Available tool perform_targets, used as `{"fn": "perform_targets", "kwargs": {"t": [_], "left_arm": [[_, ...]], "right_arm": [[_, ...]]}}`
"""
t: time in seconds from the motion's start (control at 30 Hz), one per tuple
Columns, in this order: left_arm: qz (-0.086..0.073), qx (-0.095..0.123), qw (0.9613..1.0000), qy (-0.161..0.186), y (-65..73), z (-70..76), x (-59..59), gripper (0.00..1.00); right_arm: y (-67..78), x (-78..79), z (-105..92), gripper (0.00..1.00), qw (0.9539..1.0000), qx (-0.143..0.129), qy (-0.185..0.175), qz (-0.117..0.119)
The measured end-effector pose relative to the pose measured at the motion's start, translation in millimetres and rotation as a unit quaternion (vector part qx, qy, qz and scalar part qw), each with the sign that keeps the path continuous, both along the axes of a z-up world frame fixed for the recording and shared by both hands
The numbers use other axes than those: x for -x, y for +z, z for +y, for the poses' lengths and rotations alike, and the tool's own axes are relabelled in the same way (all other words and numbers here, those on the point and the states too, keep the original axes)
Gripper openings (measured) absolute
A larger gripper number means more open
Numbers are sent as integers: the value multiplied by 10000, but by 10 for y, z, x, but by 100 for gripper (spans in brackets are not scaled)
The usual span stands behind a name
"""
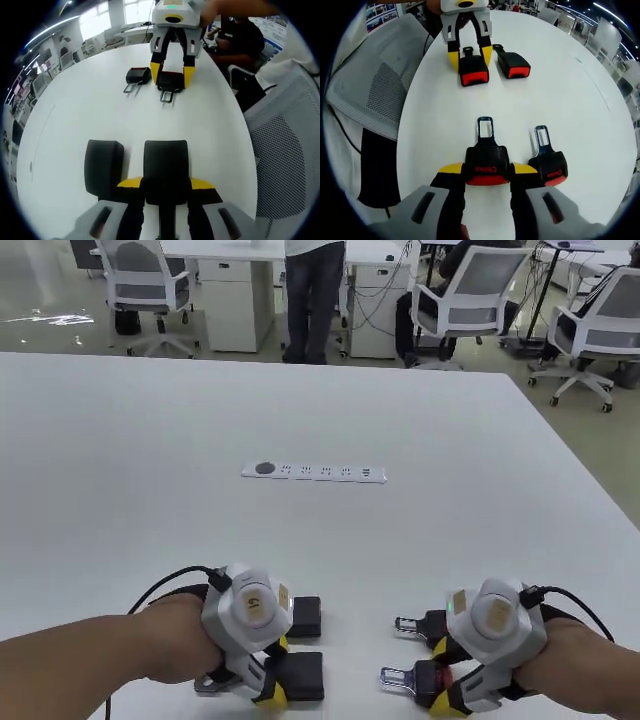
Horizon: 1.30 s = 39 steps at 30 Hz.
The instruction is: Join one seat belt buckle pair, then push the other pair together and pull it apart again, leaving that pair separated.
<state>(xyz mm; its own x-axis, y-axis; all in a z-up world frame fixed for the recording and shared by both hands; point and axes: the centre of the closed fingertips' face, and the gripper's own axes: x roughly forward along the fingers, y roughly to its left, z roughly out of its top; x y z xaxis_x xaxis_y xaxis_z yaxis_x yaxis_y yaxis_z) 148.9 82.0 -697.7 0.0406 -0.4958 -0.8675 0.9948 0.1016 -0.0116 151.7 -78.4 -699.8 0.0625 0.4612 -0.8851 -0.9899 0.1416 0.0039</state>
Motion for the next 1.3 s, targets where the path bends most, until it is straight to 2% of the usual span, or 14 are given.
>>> {"fn": "perform_targets", "kwargs": {"t": [0.4, 0.53, 0.9, 1.0, 1.17, 1.3], "left_arm": [[28, -44, 10000, -20, -19, 8, -17, 33], [34, -42, 10000, -7, -27, 9, -22, 33], [34, -226, 9997, -133, -15, -8, -8, 33], [26, -274, 9995, -162, -5, -23, 4, 33], [34, -305, 9991, -281, 4, -27, 9, 33], [32, -289, 9989, -372, 18, -38, 29, 33]], "right_arm": [[29, 6, 495, 33, 9996, -238, 142, -79], [24, 0, 589, 33, 9994, -282, 162, -81], [35, 22, 699, 32, 9990, -178, 369, -187], [69, 47, 740, 32, 9976, -47, 569, -401], [59, 51, 791, 32, 9973, -98, 617, -395], [45, 45, 801, 32, 9981, -164, 548, -248]]}}
